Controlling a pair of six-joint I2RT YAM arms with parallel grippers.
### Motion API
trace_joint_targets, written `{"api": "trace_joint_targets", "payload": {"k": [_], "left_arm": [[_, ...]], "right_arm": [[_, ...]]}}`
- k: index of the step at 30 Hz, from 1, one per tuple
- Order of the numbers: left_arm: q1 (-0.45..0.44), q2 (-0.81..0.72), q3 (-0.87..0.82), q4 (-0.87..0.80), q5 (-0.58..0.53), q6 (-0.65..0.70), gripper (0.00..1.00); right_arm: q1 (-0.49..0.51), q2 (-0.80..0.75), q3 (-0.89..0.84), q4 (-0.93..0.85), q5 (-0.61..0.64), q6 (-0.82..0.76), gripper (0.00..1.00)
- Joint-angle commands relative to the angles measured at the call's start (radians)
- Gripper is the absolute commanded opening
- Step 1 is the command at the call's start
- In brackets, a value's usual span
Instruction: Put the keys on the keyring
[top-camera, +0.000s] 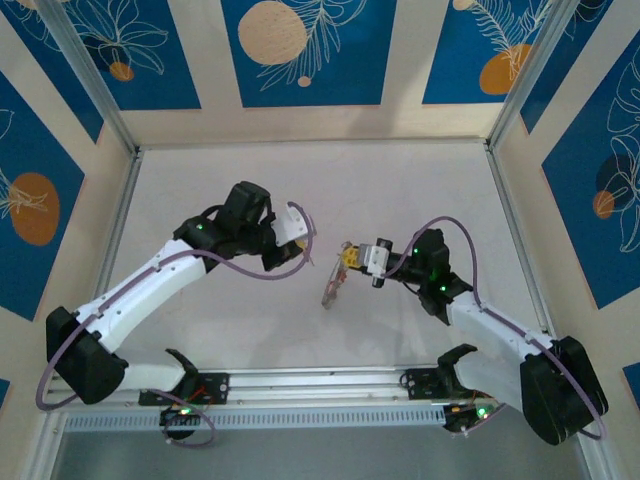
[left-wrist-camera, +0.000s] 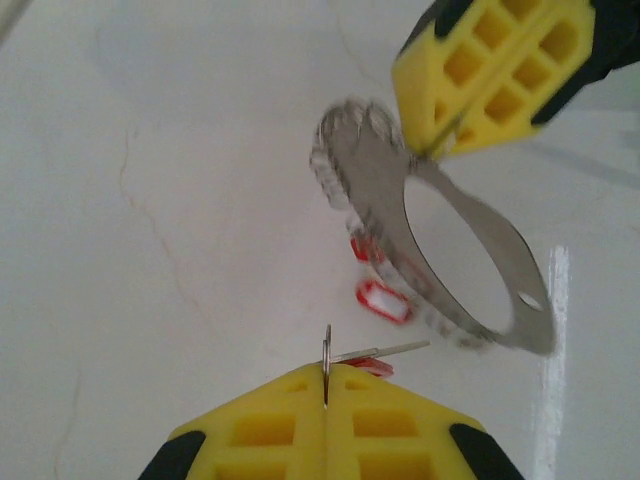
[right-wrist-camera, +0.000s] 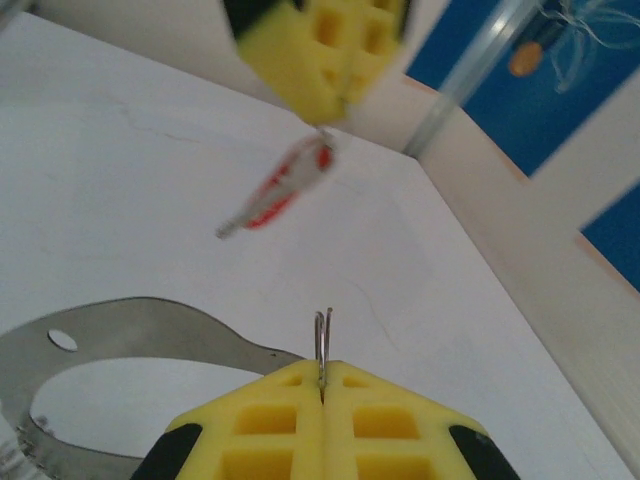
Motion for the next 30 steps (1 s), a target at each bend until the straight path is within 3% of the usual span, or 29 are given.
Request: {"api": "trace_joint_targets", "payload": {"k": [1,7,16,30], "left_arm": [[0.009,-0.009,-0.042,0.037,0.148,0.184,0.00],[0.008,0.004,-0.068,0.089,0.145,0.267,0.00],[0.002,0.039,-0.103,0.138,0.226,0.351,0.00],[-0.040,0.063,-0.122,0.150,0.190,0.399,0.00]], "right_arm": [[0.021,0.013,0.046,-0.053,-0.078,-0.082,0.00],[0.047,0.064,0.099,-0.146,-0.132,-0.097,0.00],[0.053,0.142,0.109,-0.047,-0.207,0.060,0.00],[0.031,0.274,0.146,0.085,-0.294,0.278,0.00]]}}
